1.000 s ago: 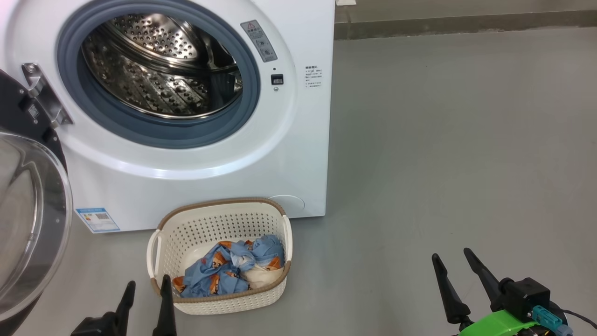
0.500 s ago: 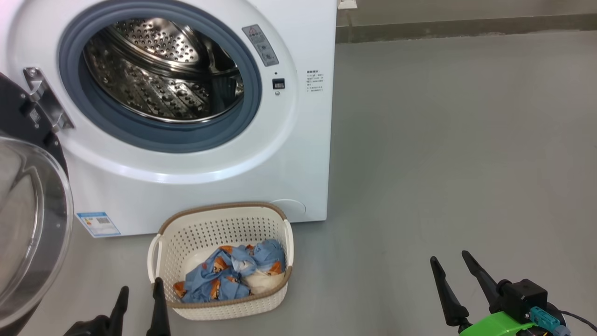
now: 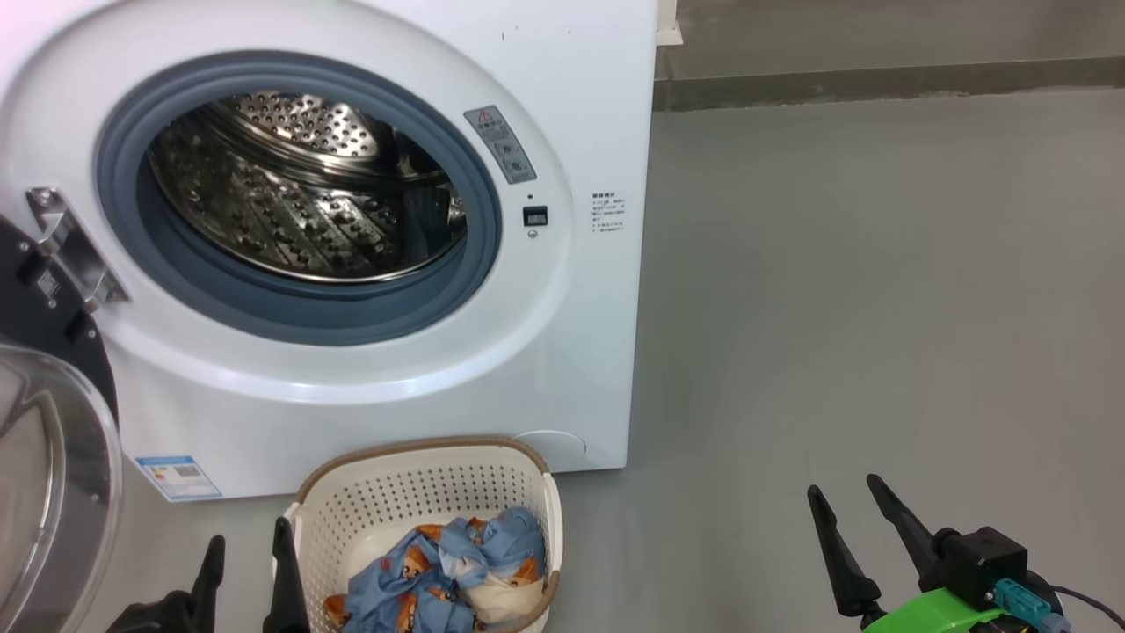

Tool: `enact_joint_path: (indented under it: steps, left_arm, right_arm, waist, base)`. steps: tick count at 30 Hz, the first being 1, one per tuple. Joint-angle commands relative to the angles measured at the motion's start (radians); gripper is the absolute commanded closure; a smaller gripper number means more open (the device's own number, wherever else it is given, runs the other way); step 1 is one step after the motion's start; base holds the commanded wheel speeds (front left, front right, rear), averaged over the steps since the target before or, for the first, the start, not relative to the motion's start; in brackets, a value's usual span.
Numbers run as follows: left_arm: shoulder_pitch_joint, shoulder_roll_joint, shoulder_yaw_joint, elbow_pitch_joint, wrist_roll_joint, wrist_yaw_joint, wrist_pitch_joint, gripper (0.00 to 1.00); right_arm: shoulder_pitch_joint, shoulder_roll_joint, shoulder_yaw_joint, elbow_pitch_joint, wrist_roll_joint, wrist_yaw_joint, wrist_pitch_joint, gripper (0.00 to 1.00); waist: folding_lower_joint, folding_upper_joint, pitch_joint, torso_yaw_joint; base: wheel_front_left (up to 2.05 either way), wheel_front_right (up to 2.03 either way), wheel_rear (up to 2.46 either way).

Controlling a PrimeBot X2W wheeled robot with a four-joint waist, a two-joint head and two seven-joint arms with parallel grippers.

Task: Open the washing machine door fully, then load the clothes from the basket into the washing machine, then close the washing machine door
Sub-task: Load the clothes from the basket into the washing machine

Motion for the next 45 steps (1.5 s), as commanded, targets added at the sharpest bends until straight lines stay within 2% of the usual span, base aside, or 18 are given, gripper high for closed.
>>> enact_joint_path:
  steps: [1, 45]
  left_arm:
    - [-0.031, 0.01, 0.036, -0.029, 0.008, 0.005, -0.014, 0.0]
    - [-0.032, 0.01, 0.012, -0.007, 0.02, -0.001, -0.014, 0.0]
  right_arm:
    - [-0.023, -0.013, 0.029, -0.019, 0.0, 0.002, -0.013, 0.0]
    - [-0.022, -0.007, 0.023, -0.023, 0.002, 0.002, -0.013, 0.0]
  waist:
    - [-0.0001, 0.0, 0.0, 0.001]
    - [-0.0001, 0.0, 0.017, -0.002]
  base:
    - [0.61, -0.61, 0.0]
    - [0.02, -0.02, 0.0]
